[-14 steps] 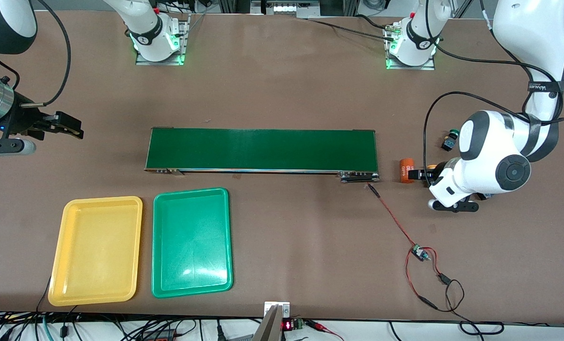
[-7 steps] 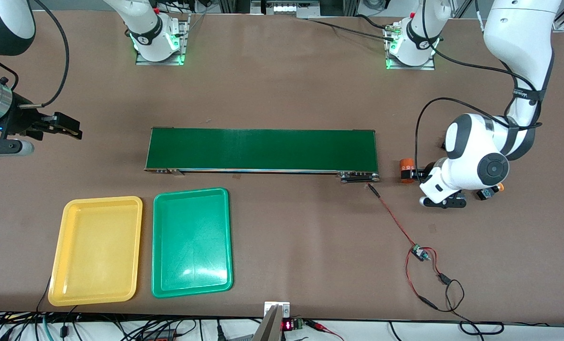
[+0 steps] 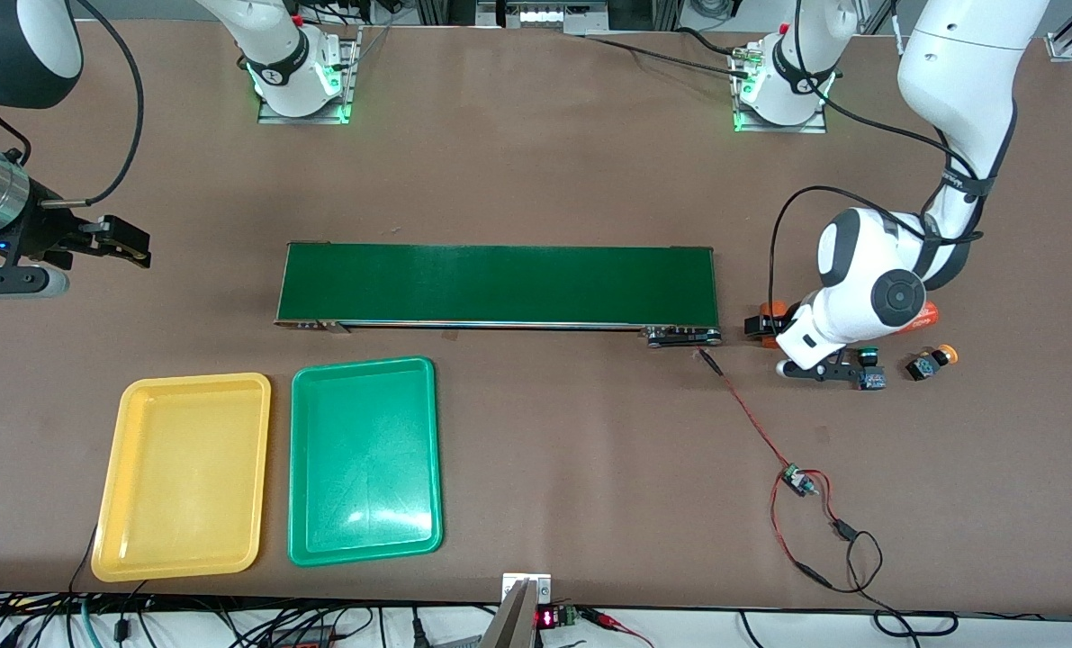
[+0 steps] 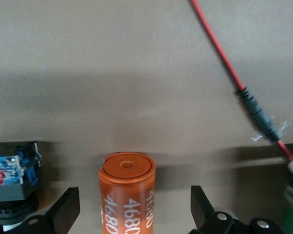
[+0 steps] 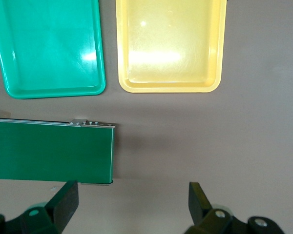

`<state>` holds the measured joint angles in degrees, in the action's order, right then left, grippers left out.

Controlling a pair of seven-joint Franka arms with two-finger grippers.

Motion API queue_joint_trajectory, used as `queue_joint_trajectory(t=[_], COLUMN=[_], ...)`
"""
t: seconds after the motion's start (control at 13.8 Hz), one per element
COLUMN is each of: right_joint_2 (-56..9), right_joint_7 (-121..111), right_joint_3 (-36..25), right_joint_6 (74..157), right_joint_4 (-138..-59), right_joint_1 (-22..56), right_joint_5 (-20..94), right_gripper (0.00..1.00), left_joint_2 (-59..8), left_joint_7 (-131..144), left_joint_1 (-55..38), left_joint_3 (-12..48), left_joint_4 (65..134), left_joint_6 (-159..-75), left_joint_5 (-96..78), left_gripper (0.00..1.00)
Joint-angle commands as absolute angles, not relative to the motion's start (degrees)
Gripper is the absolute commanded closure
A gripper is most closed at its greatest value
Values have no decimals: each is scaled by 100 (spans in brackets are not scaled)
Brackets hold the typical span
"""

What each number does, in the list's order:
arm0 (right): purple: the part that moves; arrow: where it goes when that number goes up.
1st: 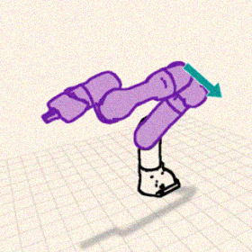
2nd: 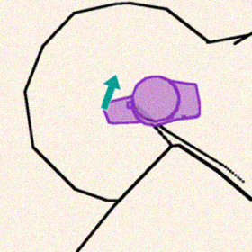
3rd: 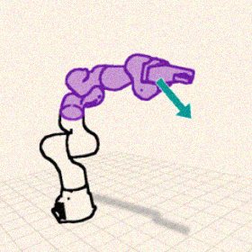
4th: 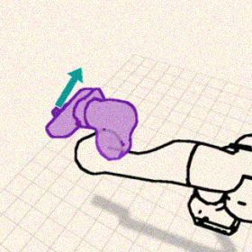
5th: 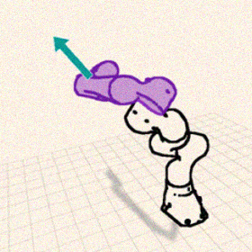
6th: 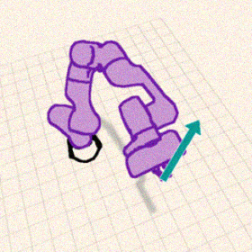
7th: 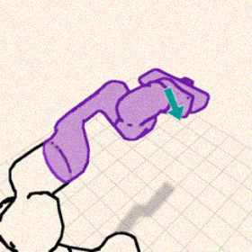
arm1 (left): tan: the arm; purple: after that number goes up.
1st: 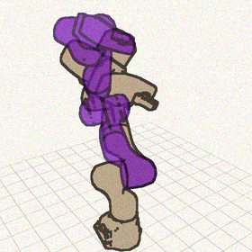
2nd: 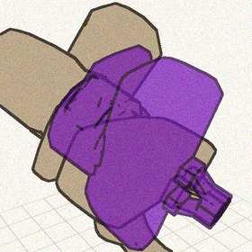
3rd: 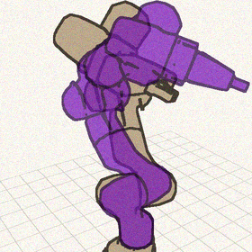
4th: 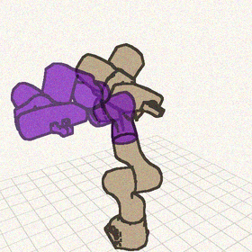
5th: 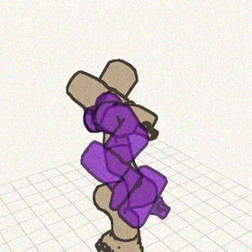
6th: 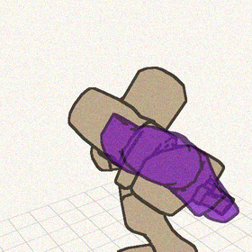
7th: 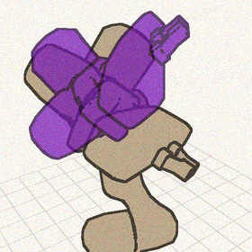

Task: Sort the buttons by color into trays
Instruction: 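Grasp the orange battery with the left gripper and lift it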

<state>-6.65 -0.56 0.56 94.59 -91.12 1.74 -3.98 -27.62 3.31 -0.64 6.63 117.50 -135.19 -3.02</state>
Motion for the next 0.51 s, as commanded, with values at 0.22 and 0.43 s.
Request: queue_joint_trajectory(t=[0.22,0.43], right_joint_2=[-694,-694], right_joint_7=[-9,-9], right_joint_3=[79,79], right_joint_6=[9457,9457], right_joint_4=[-9035,-9035], right_joint_1=[167,167], right_joint_5=[-483,-483], right_gripper=[0,0], left_joint_2=[-2689,-2716], left_joint_7=[132,18], left_joint_1=[53,184], left_joint_3=[729,738], left_joint_4=[11848,11909], left_joint_6=[-13562,-13518], left_joint_5=[-369,-369], left_gripper=[8,8])
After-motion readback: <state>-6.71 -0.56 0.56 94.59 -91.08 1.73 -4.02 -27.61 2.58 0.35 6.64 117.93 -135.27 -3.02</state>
